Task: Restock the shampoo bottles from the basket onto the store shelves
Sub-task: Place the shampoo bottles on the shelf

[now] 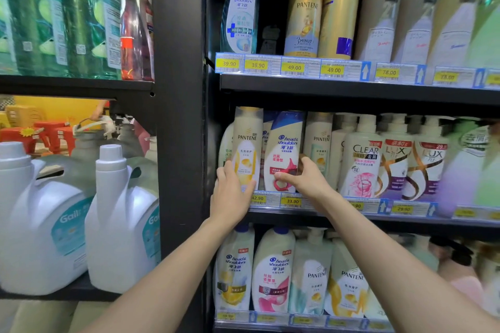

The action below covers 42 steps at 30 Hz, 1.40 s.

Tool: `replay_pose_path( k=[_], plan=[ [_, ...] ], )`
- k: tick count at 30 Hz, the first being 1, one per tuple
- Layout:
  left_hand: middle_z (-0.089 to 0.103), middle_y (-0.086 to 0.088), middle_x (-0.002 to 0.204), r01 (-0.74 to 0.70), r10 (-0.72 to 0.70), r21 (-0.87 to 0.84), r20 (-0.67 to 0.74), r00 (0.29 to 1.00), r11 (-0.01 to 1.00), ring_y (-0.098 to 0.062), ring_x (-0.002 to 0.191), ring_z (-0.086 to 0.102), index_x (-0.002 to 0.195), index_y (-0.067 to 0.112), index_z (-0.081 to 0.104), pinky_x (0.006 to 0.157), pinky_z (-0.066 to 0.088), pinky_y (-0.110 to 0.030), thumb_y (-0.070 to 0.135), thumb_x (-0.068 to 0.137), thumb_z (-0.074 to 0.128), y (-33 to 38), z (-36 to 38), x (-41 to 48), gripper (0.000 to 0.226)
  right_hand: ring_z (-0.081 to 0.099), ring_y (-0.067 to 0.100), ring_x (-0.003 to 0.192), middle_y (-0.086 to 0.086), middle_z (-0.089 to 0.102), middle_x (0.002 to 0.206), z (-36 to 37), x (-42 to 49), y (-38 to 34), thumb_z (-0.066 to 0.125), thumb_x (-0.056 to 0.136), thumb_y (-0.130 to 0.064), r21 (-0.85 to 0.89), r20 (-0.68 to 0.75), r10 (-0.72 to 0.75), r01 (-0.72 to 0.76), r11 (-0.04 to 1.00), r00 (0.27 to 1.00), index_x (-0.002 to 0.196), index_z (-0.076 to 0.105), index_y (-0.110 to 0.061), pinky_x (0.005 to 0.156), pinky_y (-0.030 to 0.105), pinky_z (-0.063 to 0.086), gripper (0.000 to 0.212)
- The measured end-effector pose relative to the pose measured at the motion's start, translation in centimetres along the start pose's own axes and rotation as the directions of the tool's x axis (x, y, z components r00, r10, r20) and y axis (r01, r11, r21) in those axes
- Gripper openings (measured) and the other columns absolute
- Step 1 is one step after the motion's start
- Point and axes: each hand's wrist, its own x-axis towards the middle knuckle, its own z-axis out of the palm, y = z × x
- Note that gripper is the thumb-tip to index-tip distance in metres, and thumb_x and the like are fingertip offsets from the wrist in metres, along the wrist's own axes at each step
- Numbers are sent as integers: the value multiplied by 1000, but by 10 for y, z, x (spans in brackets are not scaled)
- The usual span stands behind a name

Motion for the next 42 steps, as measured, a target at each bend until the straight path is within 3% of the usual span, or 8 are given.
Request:
replay_pose_path(
  k=[11, 21, 27, 31, 33, 35, 37, 42],
  plan=[
    [50, -8, 130, 17, -18, -75, -6, 1000, 997, -30, 115, 57, 131, 9, 40, 91, 49, -45, 40, 91, 66, -2, -4, 3, 57, 64, 13, 95, -1, 68, 103, 5, -8, -5, 82, 75, -19, -45, -102, -36, 31, 999, 994, 112, 57, -13, 70, 18, 48, 45],
    [50, -5, 139, -177, 140, -235, -165, 976, 956, -19, 124, 55, 139, 11, 34, 98, 48, -28, 33, 90, 70, 7, -20, -7, 65, 64, 20, 95, 5, 68, 103, 17, -2, -9, 87, 68, -30, -215, -178, -70, 31, 976, 982, 104, 61, -8, 77, 30, 52, 50],
    [49, 3, 130, -362, 313, -249, -217, 925, 898, -9, 117, 54, 137, 27, 34, 95, 51, -29, 41, 89, 67, 14, -28, -13, 61, 58, 15, 83, 2, 64, 98, 27, 1, -11, 86, 69, -19, -253, -67, -52, 34, 967, 996, 98, 55, -11, 57, 19, 40, 42],
    [53, 4, 128, -400, 354, -300, -195, 915, 866, -10, 115, 56, 132, 27, 37, 94, 52, -29, 36, 89, 70, 35, -30, -8, 55, 60, 22, 111, 14, 62, 124, 6, -2, -17, 64, 80, -3, 27, -150, -105, 110, 994, 983, 127, 52, -7, 92, 35, 52, 48],
    [55, 5, 125, -402, 369, -304, -162, 915, 863, -10, 112, 57, 130, 24, 39, 94, 51, -33, 39, 89, 70, 47, -23, -6, 53, 60, 22, 112, 17, 63, 123, -17, -11, -30, 58, 78, -11, 283, -156, -151, 191, 940, 976, 130, 55, -9, 92, 36, 51, 52],
    [53, 7, 125, -392, 367, -299, -136, 920, 870, -7, 110, 55, 135, 21, 41, 95, 48, -29, 40, 89, 70, 61, -10, -8, 58, 63, 21, 112, 14, 65, 122, -37, -23, -45, 61, 79, -17, 410, 2, -234, 213, 887, 972, 126, 60, -14, 92, 37, 53, 47],
    [53, 5, 128, -377, 361, -313, -110, 926, 872, -11, 114, 54, 138, 17, 41, 98, 46, -30, 39, 89, 69, 73, 4, -11, 60, 65, 20, 110, 9, 68, 119, -48, -35, -55, 70, 83, -16, 331, 94, -314, 268, 905, 945, 123, 61, -13, 90, 36, 55, 42],
    [50, -1, 131, -330, 345, -260, 12, 939, 907, -19, 123, 51, 143, 19, 37, 103, 45, -39, 37, 88, 69, 80, 30, -8, 66, 69, 18, 103, 3, 73, 108, -56, -30, -42, 82, 71, -5, 137, -81, -327, 335, 932, 942, 112, 62, -13, 85, 33, 57, 46]
  ],
)
